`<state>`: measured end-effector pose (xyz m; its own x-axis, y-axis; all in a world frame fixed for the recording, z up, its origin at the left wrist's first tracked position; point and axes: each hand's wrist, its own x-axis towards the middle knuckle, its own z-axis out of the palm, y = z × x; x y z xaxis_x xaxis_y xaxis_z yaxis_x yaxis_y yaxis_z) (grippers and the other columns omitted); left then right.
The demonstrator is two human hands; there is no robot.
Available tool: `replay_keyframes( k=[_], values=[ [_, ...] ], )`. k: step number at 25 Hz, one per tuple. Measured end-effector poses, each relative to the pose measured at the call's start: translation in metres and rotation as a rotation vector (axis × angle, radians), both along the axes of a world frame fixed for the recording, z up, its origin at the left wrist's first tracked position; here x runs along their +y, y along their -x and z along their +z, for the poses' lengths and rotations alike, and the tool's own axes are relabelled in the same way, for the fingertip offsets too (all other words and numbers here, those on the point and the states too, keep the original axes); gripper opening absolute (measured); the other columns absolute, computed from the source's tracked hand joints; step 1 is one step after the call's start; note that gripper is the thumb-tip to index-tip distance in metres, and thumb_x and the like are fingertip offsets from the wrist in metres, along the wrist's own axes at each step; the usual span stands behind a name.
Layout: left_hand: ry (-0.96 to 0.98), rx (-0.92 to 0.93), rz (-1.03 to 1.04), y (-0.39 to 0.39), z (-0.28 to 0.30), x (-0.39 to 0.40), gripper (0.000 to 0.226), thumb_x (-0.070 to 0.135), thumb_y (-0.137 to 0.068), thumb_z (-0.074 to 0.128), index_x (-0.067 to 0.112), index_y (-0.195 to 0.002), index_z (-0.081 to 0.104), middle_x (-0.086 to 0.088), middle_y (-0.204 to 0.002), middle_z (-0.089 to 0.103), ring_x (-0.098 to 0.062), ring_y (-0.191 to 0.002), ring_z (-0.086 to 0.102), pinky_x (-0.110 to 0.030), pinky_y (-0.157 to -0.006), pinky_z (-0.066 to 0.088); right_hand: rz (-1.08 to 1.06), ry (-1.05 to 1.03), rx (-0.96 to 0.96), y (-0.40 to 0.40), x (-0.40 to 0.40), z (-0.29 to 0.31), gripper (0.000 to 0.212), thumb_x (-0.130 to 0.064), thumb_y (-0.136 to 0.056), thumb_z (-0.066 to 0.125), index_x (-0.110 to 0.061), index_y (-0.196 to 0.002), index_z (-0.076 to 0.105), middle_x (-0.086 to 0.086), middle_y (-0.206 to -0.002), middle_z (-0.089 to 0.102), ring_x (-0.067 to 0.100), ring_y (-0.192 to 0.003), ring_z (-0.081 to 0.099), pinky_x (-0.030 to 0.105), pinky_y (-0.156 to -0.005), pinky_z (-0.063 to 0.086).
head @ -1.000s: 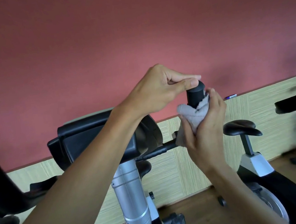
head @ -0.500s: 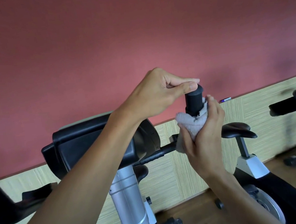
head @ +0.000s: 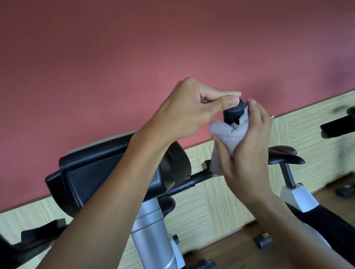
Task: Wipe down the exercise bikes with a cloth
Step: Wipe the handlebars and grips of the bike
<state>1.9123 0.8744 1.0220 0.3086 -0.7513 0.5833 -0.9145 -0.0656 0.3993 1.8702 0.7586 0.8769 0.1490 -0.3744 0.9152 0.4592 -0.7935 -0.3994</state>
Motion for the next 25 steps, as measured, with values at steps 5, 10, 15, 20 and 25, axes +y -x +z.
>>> replay_keyframes(
  k=[5,10,15,20,25],
  values=[
    [0.003,-0.026,0.024,0.005,0.0,0.0,0.024,0.025,-0.098,0.069,0.012,-0.118,0.076,0.015,-0.12,0.07,0.02,-0.098,0.061,-0.006,-0.089,0.047,0.002,0.015,0.028,-0.004,-0.005,-0.013,0.084,0.001,-0.089,0.068,0.007,-0.153,0.014,0.023,-0.15,0.026,0.001,-0.139,0.025,0.012,-0.114,0.019],
    [0.006,-0.036,0.109,0.017,-0.003,0.003,0.025,0.024,-0.098,0.069,0.012,-0.119,0.074,0.038,-0.101,0.059,0.025,-0.086,0.059,0.001,-0.082,0.04,0.312,-0.087,0.222,0.013,-0.011,-0.038,0.06,0.013,-0.089,0.061,-0.015,-0.137,0.037,0.01,-0.129,0.038,-0.014,-0.104,0.048,0.007,-0.085,0.044],
    [0.068,-0.08,0.217,0.032,-0.011,0.0,0.024,0.026,-0.099,0.068,0.019,-0.12,0.075,0.013,-0.119,0.072,0.013,-0.108,0.063,-0.003,-0.095,0.04,0.349,-0.006,0.36,0.047,-0.035,-0.081,0.059,-0.013,-0.101,0.058,-0.031,-0.145,0.024,-0.001,-0.14,0.036,0.018,-0.127,0.046,0.033,-0.104,0.045],
    [0.081,-0.2,0.373,0.05,-0.026,-0.007,0.029,0.027,-0.106,0.055,0.019,-0.128,0.071,0.024,-0.107,0.068,0.0,-0.095,0.061,-0.017,-0.074,0.044,0.43,-0.12,0.386,0.068,-0.062,-0.113,0.062,-0.038,-0.096,0.056,-0.028,-0.149,0.025,0.002,-0.141,0.039,0.02,-0.129,0.05,0.052,-0.107,0.045],
    [0.067,-0.335,0.577,0.055,-0.043,-0.012,0.043,0.048,-0.108,0.038,0.029,-0.139,0.062,0.009,-0.139,0.064,-0.011,-0.12,0.065,-0.043,-0.1,0.053,0.574,-0.011,0.31,0.055,-0.061,-0.066,0.067,-0.029,-0.099,0.057,-0.008,-0.152,0.022,-0.006,-0.146,0.029,0.017,-0.138,0.04,0.046,-0.113,0.04]
  ],
)
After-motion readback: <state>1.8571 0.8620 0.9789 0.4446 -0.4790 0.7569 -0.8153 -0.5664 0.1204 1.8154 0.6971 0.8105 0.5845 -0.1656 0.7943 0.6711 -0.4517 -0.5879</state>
